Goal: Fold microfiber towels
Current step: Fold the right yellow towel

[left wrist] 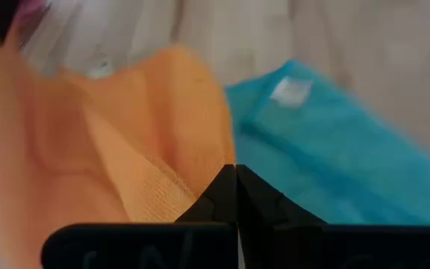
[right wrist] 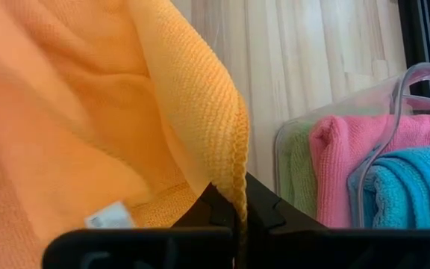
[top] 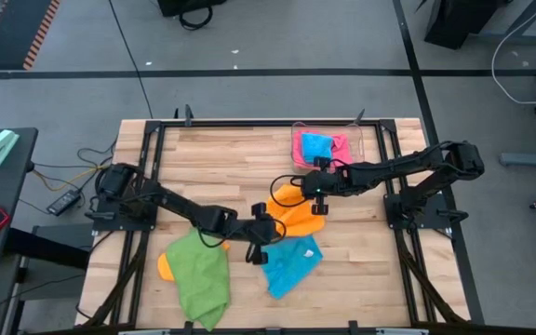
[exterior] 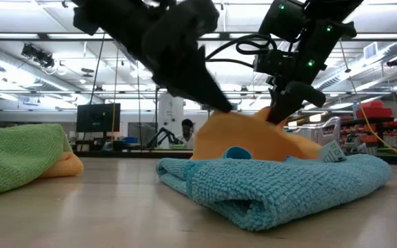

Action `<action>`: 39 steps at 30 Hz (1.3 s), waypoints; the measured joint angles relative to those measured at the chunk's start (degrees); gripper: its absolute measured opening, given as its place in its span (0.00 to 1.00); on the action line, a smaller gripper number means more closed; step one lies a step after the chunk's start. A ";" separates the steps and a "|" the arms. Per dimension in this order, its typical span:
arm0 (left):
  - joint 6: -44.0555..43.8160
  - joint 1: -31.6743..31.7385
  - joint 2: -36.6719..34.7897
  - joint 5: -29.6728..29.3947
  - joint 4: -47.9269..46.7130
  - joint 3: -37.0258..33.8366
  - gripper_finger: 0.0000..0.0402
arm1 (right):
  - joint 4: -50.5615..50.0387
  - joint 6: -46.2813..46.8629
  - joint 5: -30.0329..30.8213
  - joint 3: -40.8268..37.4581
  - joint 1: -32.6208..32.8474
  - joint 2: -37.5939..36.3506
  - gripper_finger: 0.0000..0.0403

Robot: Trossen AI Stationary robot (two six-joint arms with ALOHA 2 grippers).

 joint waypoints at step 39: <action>5.45 2.47 -1.72 1.96 0.63 0.02 0.42 | 0.92 -5.31 7.86 0.81 20.36 -0.02 0.02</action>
